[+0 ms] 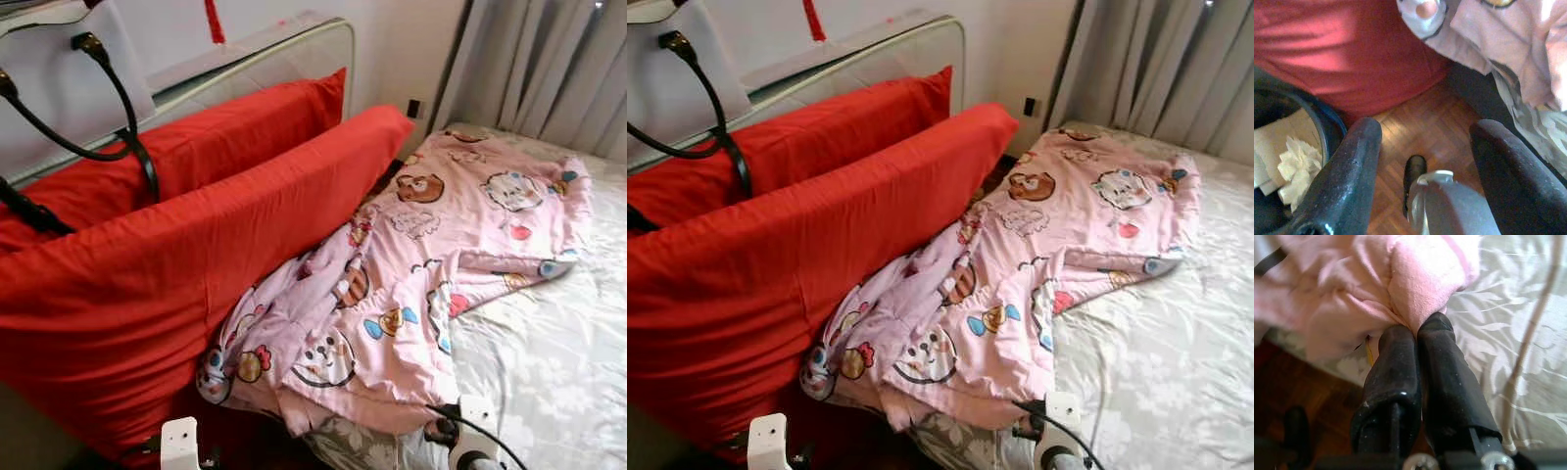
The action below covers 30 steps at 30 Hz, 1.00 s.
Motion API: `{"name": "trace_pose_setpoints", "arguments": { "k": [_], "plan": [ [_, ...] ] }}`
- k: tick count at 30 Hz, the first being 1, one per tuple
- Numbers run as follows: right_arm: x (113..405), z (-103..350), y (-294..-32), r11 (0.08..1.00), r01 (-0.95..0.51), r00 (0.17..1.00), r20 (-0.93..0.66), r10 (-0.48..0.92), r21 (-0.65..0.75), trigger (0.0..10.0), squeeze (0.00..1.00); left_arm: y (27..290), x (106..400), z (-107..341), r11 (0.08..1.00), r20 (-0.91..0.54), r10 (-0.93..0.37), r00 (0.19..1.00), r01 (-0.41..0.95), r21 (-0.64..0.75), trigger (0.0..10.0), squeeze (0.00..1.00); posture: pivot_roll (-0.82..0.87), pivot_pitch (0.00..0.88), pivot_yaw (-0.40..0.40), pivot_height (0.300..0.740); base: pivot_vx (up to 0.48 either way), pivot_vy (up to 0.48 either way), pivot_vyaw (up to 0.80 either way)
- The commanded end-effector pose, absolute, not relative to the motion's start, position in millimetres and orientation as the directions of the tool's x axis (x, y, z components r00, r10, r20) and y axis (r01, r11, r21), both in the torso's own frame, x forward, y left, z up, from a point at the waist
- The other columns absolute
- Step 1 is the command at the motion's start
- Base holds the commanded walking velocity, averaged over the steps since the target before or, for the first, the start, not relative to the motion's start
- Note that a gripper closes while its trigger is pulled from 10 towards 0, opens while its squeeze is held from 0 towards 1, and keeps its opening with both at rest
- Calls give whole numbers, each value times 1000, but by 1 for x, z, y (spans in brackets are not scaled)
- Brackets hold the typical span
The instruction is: Clean up the room
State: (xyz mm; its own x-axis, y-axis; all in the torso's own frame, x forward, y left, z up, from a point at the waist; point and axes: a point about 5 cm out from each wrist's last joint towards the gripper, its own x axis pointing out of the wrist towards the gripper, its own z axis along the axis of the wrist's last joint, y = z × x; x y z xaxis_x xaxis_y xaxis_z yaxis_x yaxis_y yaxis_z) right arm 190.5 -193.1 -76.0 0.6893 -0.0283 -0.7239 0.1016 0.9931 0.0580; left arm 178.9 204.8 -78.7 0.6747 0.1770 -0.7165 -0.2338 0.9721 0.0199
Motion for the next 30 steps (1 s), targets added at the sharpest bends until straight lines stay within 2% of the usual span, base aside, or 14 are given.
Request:
{"name": "trace_pose_setpoints", "arguments": {
  "k": [1,6,12,17,30],
  "plan": [
    [182,-81,-192,994,89,663,-748,-17,56,10000,0,208,167,-85,972,-753,175,634,-235,28,10000,0,-82,0,1,740,0,0,0],
    [178,-82,-199,994,106,648,-760,-55,19,10000,0,214,156,-89,971,-781,177,599,-234,41,10000,0,-83,0,5,740,0,0,0],
    [184,-79,-198,995,101,666,-745,-49,26,10000,0,219,156,-88,965,-785,193,589,-260,42,10000,0,-66,0,-11,740,0,0,0],
    [184,-79,-197,993,112,665,-745,-59,22,10000,0,224,143,-93,962,-811,199,550,-269,53,10000,0,-65,0,0,740,0,0,0],
    [187,-78,-195,993,116,669,-741,-63,20,10000,0,224,140,-95,964,-826,192,529,-261,57,10000,0,-66,0,3,740,0,0,0]
  ]
}}
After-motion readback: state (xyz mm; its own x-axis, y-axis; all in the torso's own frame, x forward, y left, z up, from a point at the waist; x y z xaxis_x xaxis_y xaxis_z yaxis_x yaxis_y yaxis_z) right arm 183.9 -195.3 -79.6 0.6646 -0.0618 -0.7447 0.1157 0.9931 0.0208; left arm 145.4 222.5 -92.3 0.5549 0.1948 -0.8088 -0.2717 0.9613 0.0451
